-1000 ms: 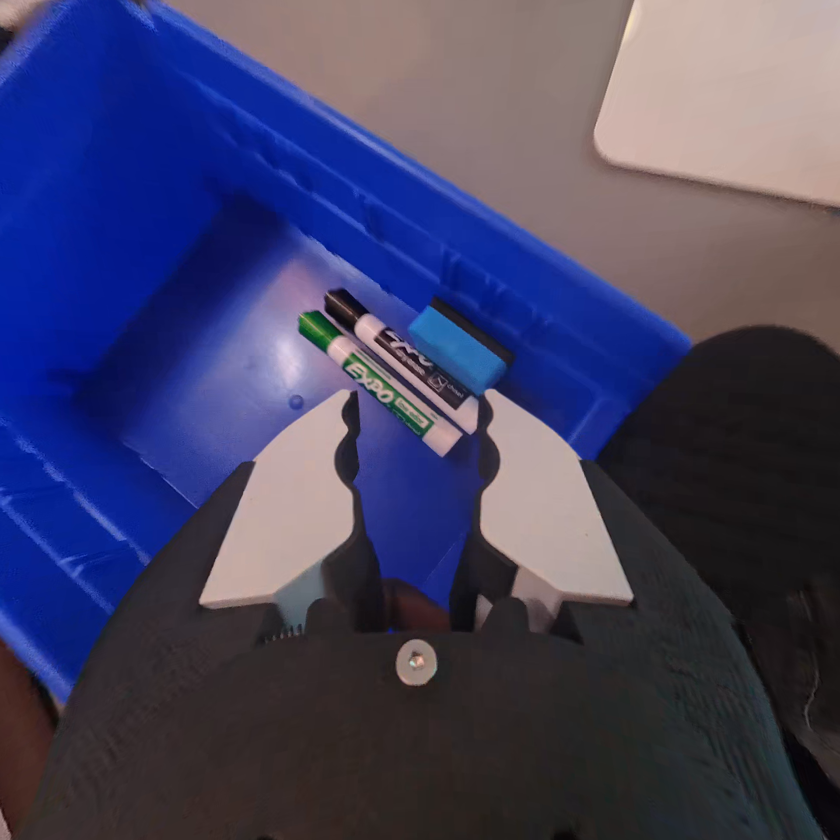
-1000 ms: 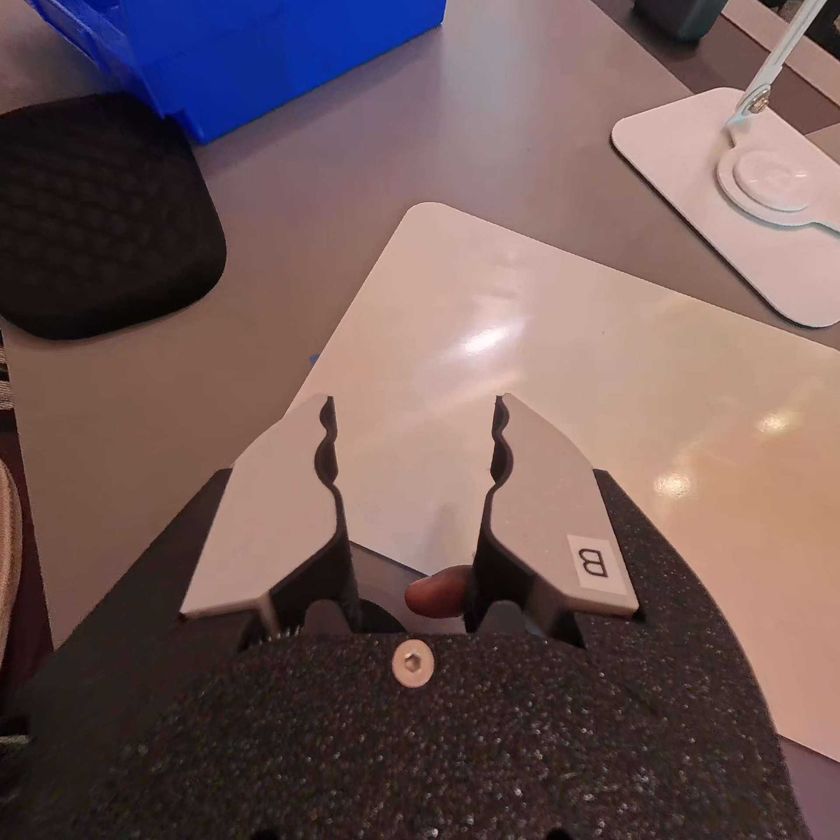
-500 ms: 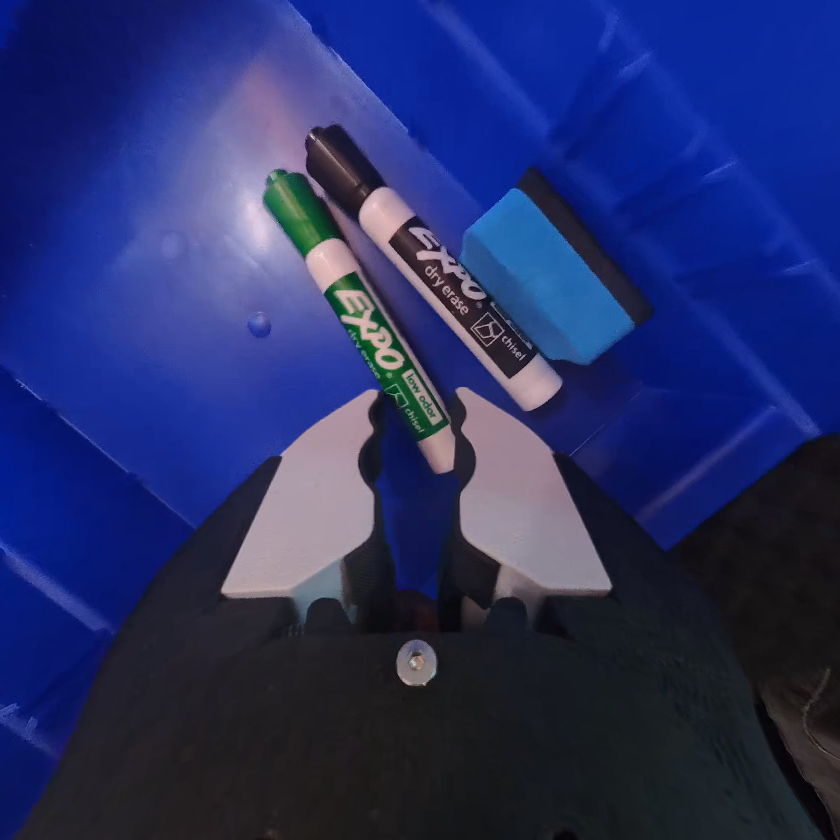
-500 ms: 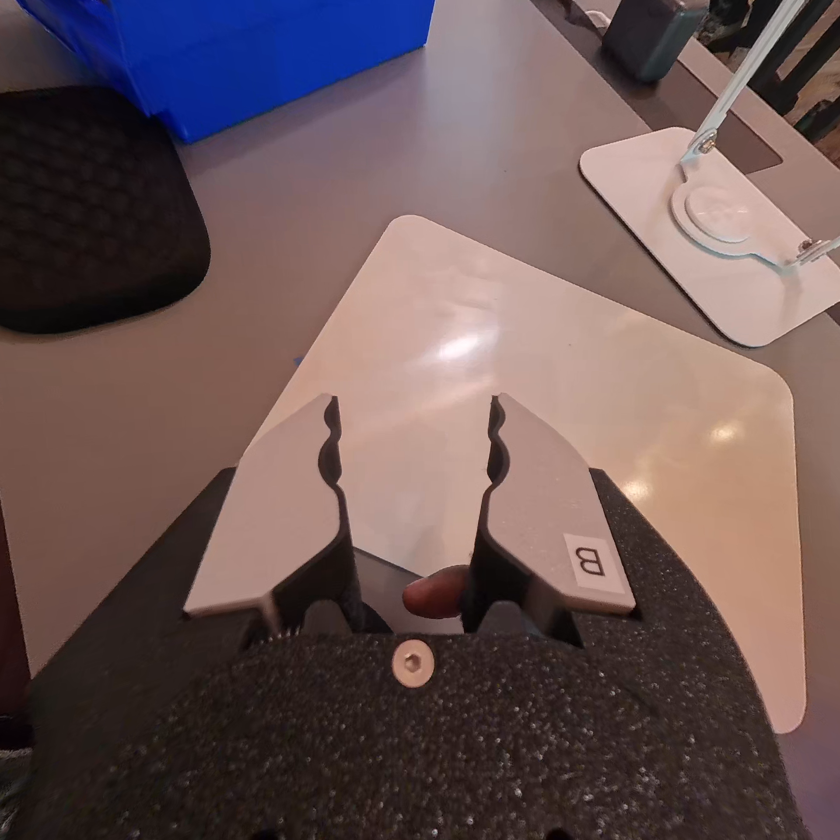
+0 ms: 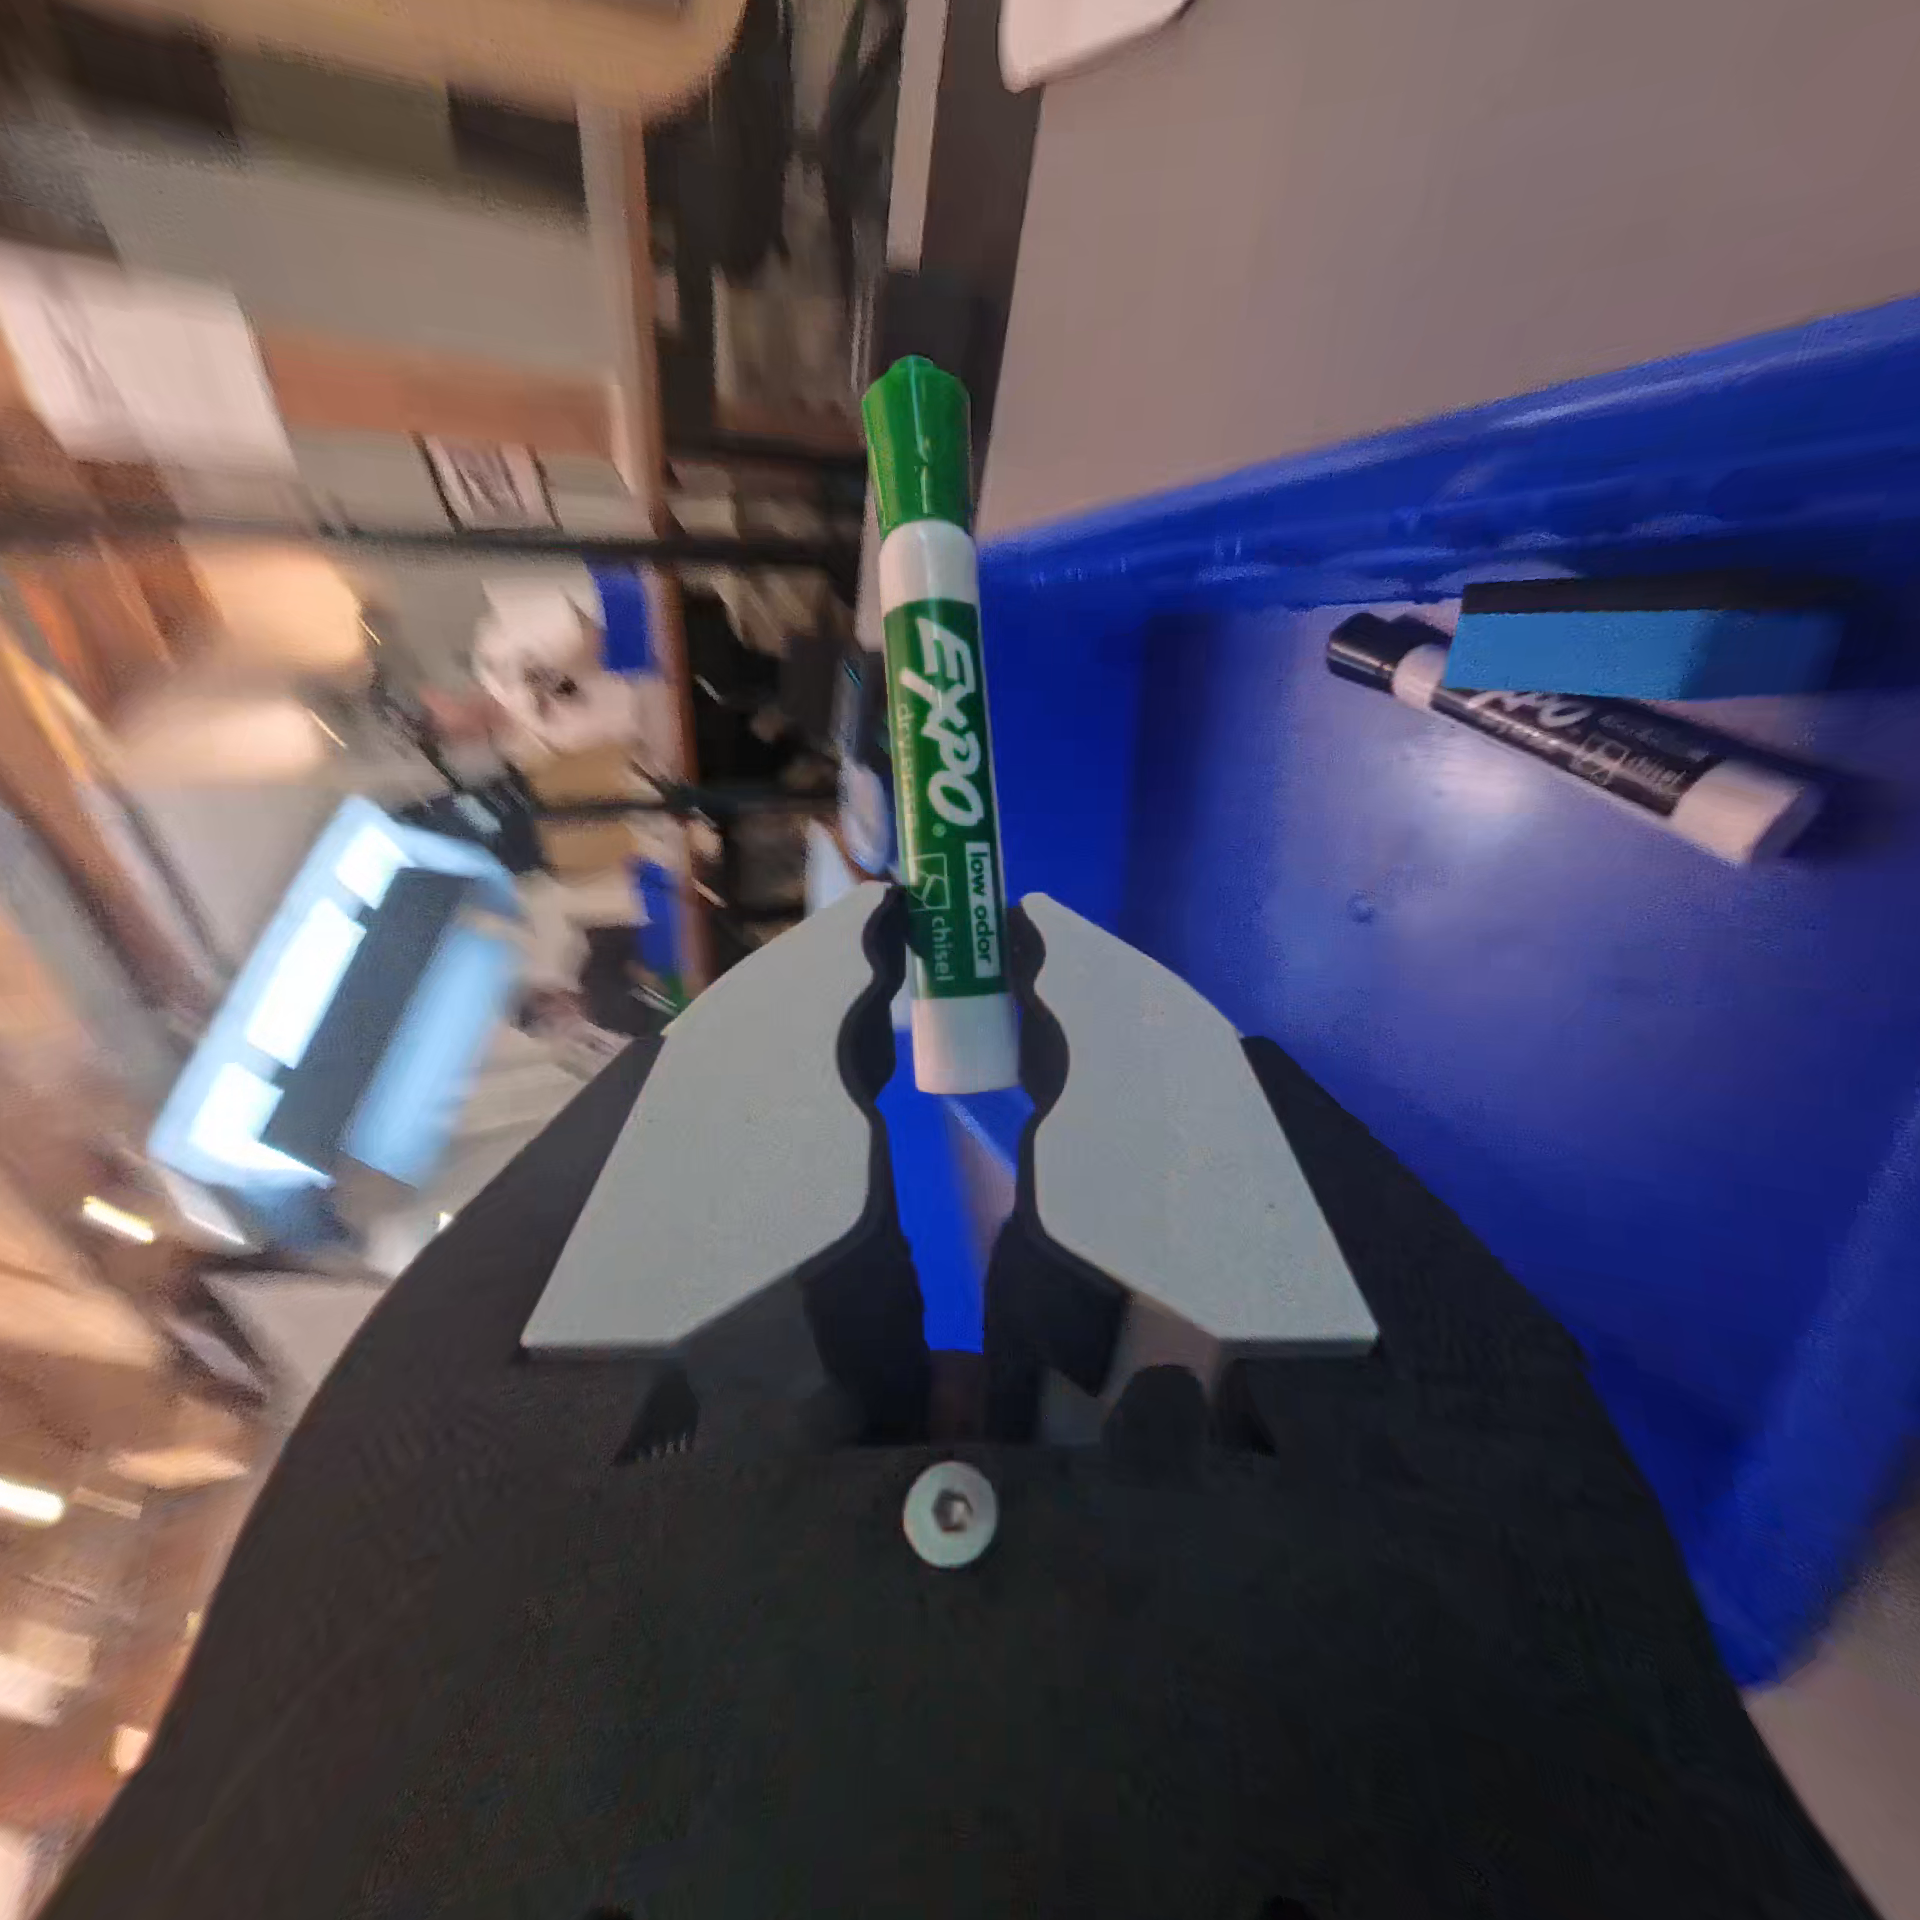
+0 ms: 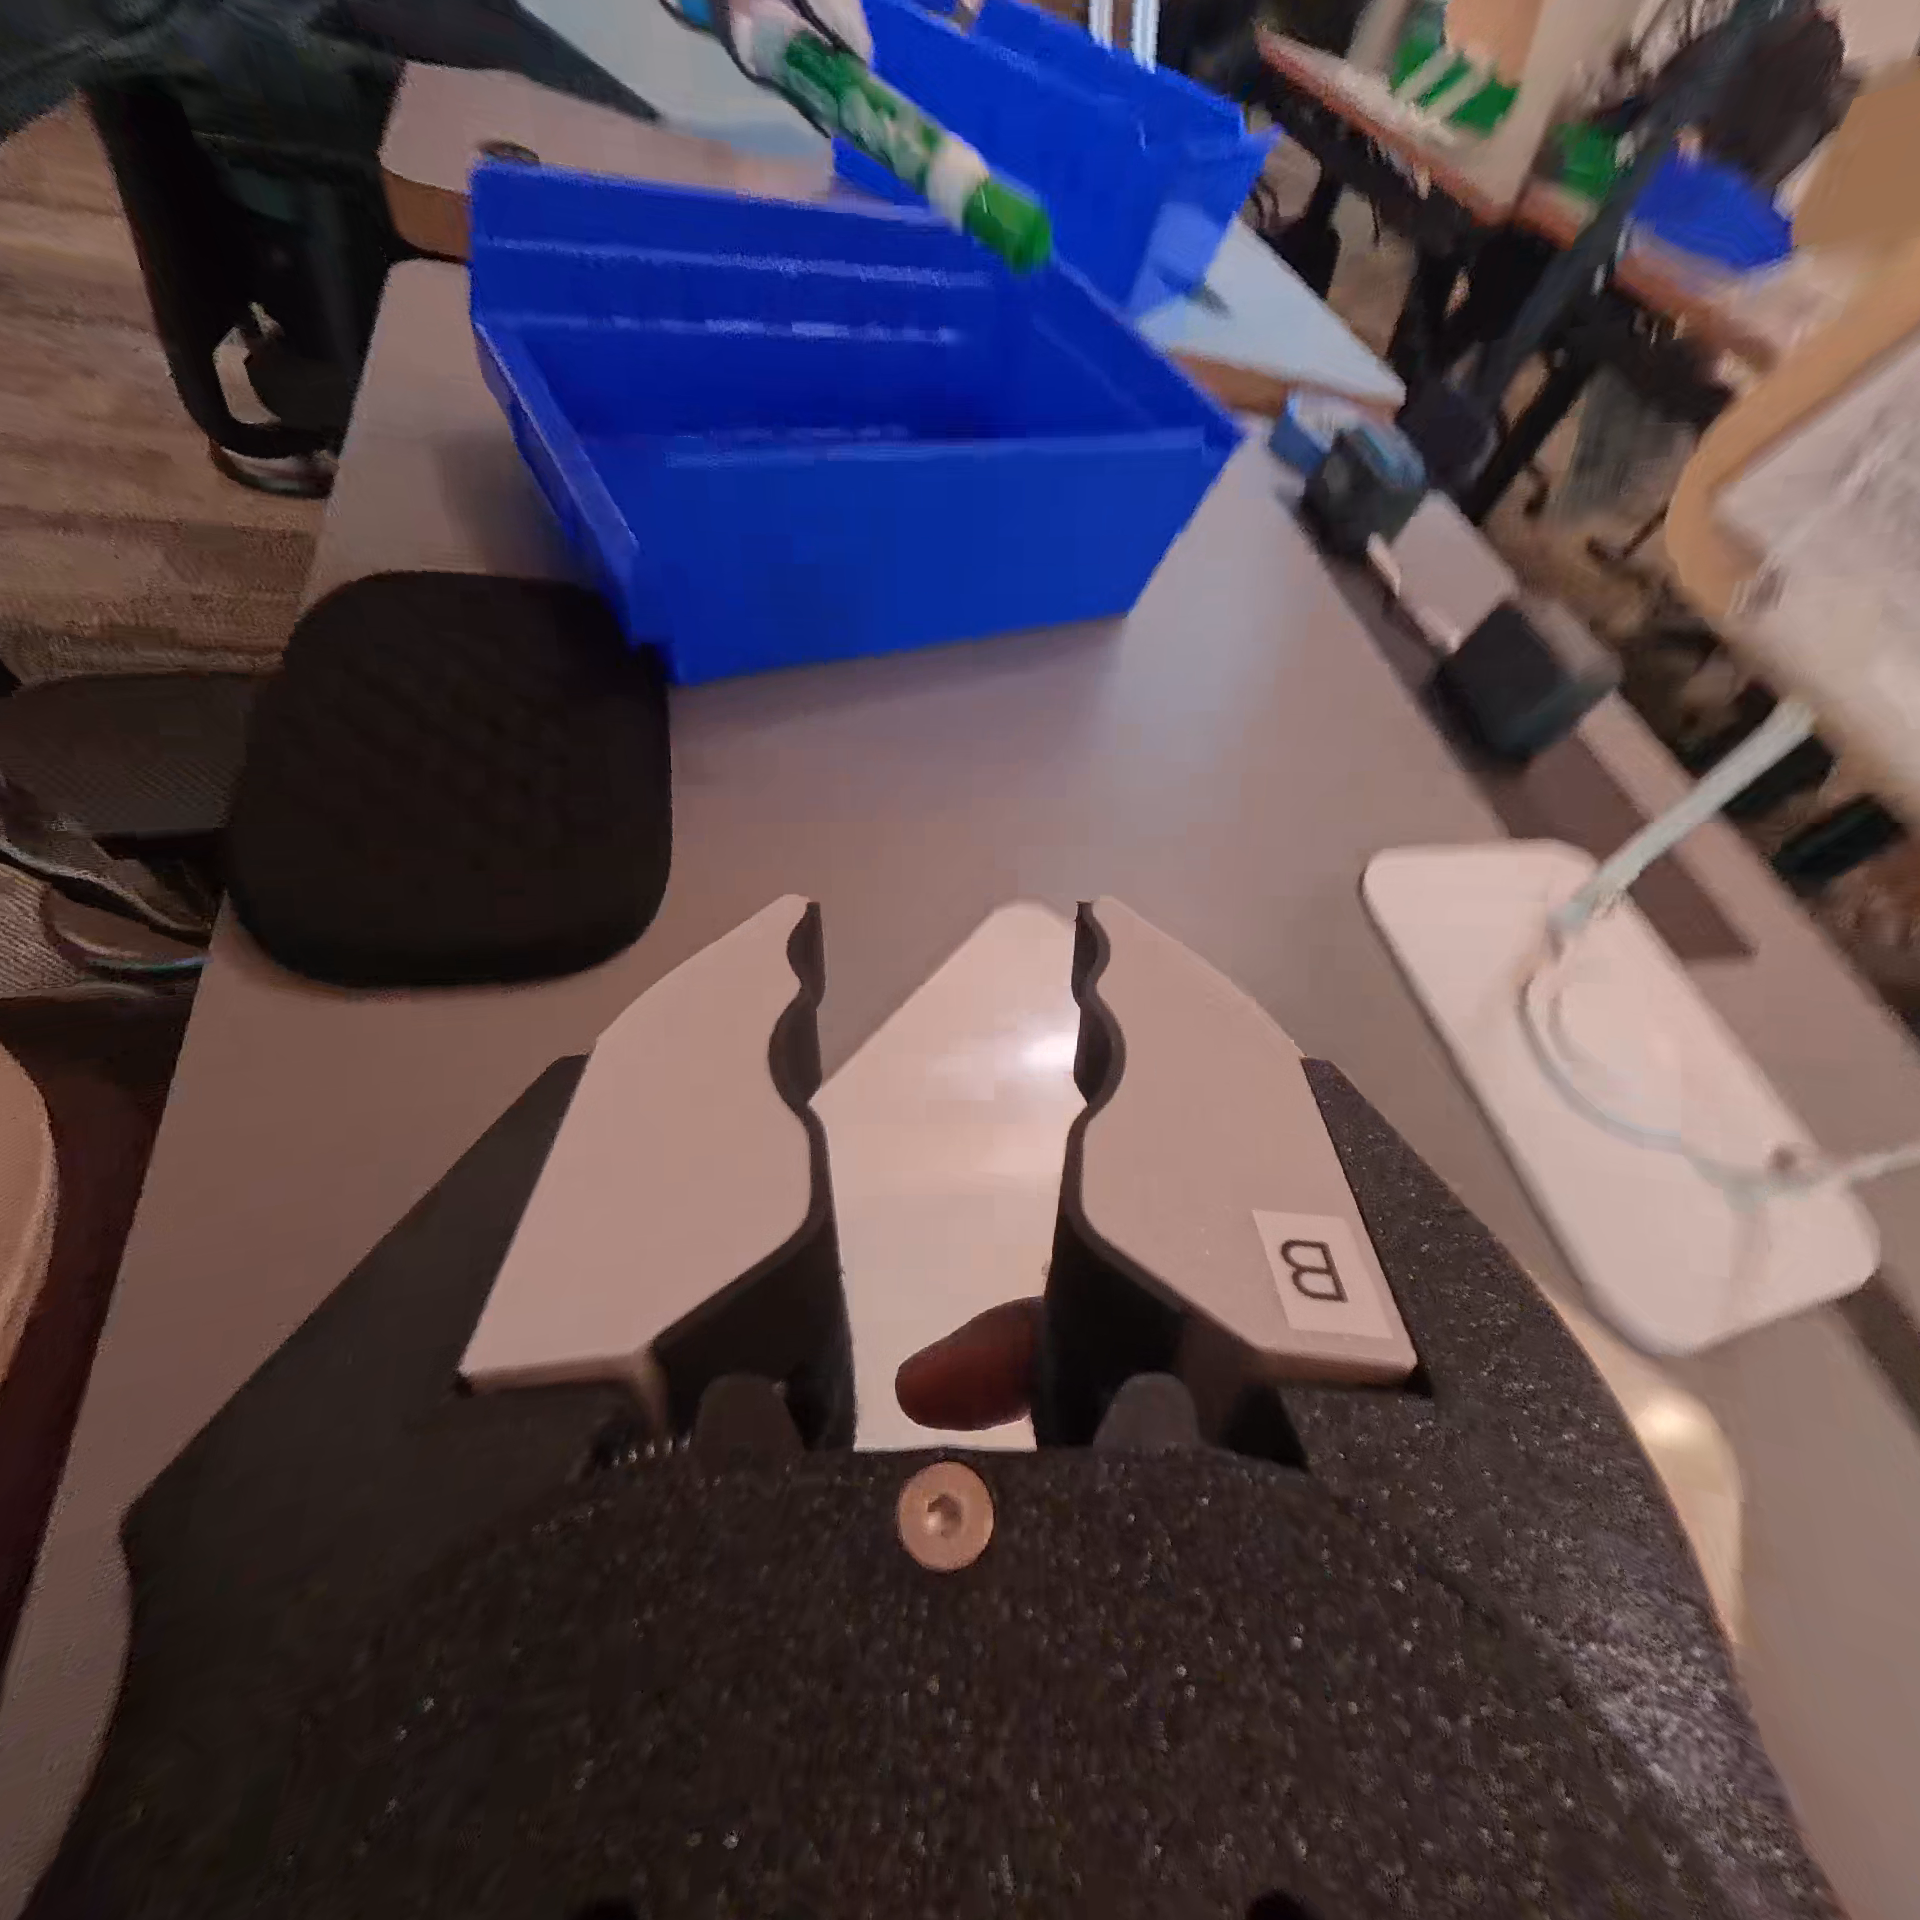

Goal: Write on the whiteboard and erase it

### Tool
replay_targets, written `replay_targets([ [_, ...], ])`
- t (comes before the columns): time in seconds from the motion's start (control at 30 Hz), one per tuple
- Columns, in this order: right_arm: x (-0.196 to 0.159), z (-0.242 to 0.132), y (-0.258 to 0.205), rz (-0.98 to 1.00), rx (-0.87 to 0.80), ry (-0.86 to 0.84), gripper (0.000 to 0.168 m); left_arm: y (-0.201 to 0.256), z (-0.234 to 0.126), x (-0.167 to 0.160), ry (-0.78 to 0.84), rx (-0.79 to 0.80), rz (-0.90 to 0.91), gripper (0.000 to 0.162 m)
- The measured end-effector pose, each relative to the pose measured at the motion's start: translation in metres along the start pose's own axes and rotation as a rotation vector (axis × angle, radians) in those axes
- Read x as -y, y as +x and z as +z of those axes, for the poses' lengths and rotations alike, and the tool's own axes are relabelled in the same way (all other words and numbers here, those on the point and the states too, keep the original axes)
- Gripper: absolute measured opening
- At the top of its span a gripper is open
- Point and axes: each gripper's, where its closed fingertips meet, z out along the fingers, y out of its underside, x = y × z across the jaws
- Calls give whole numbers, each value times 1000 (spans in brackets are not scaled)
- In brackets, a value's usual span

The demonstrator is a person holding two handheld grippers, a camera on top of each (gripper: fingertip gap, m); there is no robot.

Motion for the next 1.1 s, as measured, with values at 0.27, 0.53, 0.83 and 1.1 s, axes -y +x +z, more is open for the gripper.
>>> replay_targets([
  [0.27, 81, 60, 2, -63, 270, -17, 42, 14, -12, 130, 298, 59, 646, 19],
  [0.53, 57, 96, -16, -80, 418, -312, 20, 27, -22, 176, 410, 87, 860, 19],
  [0.83, 109, 36, 27, 179, 235, 283, 19, -29, -54, 196, 818, 63, -476, 42],
  [1.1, 136, -28, 31, 457, 309, 801, 19, 25, -53, 282, 1170, -692, -1056, 52],
])
